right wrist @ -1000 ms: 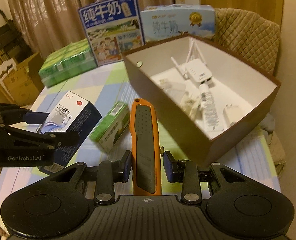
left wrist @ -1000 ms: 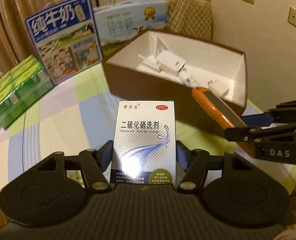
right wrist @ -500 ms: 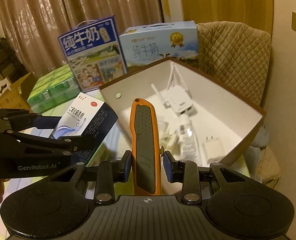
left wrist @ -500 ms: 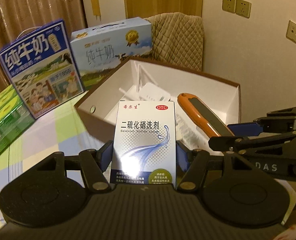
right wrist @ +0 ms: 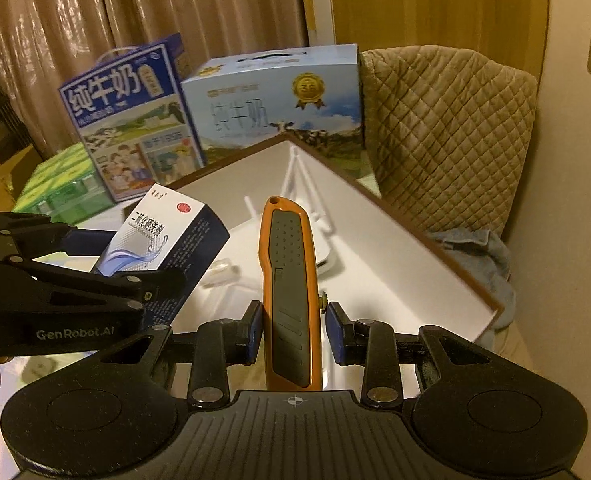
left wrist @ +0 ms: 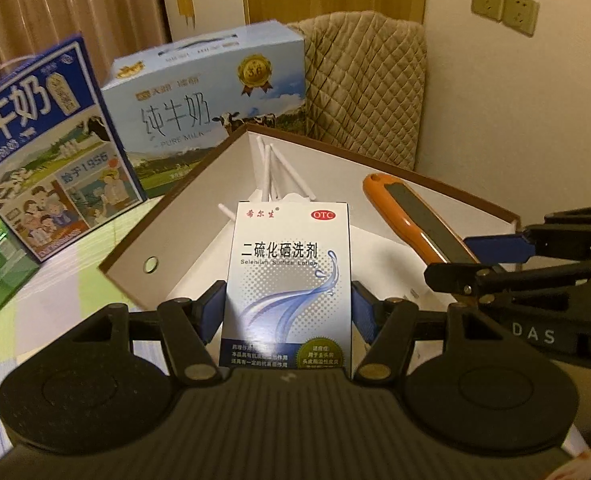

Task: Organize rigid objects
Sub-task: 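Lift and carry the medicine box with the left tool while the right tool carries the knife over the box, then open both tools to release the knife and medicine box into the box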

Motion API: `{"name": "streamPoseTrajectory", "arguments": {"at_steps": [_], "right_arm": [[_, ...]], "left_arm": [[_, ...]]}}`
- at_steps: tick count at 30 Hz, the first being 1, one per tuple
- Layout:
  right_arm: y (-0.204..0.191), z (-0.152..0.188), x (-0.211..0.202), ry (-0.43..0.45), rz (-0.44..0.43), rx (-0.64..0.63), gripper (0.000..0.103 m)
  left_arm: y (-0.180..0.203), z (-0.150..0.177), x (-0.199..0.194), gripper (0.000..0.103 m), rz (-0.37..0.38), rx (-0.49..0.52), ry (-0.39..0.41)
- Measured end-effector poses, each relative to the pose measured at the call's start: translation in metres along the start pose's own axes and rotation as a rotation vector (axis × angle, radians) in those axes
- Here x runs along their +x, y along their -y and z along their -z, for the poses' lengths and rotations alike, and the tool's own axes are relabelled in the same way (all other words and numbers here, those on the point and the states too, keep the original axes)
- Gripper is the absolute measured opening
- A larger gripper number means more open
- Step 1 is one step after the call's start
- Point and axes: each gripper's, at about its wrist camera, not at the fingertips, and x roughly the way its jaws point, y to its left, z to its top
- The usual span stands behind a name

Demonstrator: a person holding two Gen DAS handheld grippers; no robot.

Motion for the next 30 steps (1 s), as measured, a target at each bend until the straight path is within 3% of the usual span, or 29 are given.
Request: {"name": "streamPoseTrajectory", "arguments": {"at_steps": [13,19,30], "right_arm": [[0.038,-0.027,0.081,-0.113,0.043,-0.092,0.030],[0.048,-0.026,0.105,-0.158,0.060,-0.093,0.030],[0.039,-0.017,0.138,-0.209,0.140,-0.222,0.031]], "left_arm": [[0.001,-0.031,0.082,0.061,-0.052,-0.052,-0.110],[0.001,-0.029,0.106,0.061,-0.070,-0.052,-0.146],[-0.004,-0.025,0.128,0.061,-0.083,-0.052,-0.184]]}}
